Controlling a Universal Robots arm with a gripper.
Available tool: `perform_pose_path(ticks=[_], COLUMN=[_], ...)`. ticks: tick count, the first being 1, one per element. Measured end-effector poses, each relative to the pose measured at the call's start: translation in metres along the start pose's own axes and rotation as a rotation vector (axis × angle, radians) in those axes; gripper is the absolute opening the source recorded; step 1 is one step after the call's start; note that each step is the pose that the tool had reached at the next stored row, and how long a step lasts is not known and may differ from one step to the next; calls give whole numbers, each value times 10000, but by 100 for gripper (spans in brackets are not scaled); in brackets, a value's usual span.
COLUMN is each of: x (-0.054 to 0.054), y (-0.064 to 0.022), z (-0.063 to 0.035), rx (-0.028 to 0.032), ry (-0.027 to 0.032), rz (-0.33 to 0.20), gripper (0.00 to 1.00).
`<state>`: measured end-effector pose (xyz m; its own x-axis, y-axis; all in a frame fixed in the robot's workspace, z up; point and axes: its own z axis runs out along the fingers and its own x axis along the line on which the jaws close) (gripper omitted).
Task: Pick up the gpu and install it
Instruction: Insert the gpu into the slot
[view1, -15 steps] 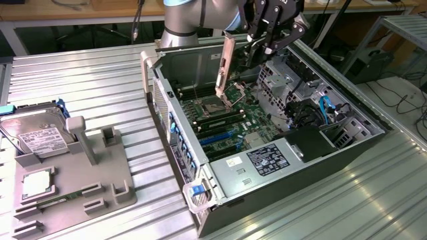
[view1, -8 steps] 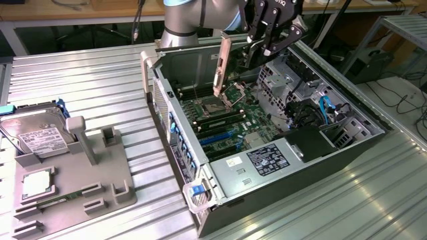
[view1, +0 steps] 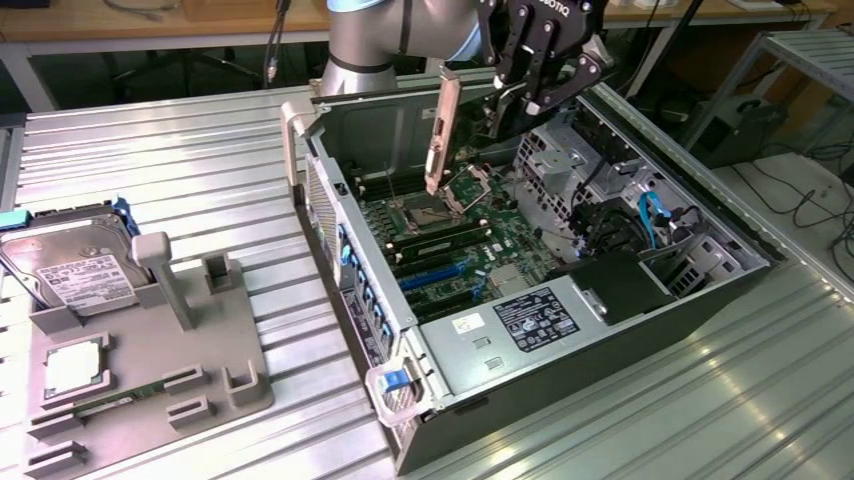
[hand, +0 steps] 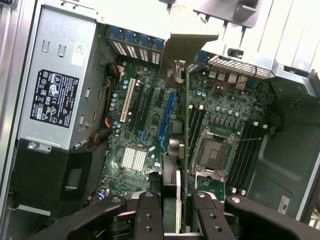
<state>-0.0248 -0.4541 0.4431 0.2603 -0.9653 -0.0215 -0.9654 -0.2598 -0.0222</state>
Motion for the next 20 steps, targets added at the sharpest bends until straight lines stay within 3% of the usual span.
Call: perform_pose_path(ticks=[4,8,20], x=[0,1,1], y=[0,0,1], z=[10,26,53], rx=[1,21,28], ry=[2,21,26], rz=[81,984,1283], gripper=[28,28,28])
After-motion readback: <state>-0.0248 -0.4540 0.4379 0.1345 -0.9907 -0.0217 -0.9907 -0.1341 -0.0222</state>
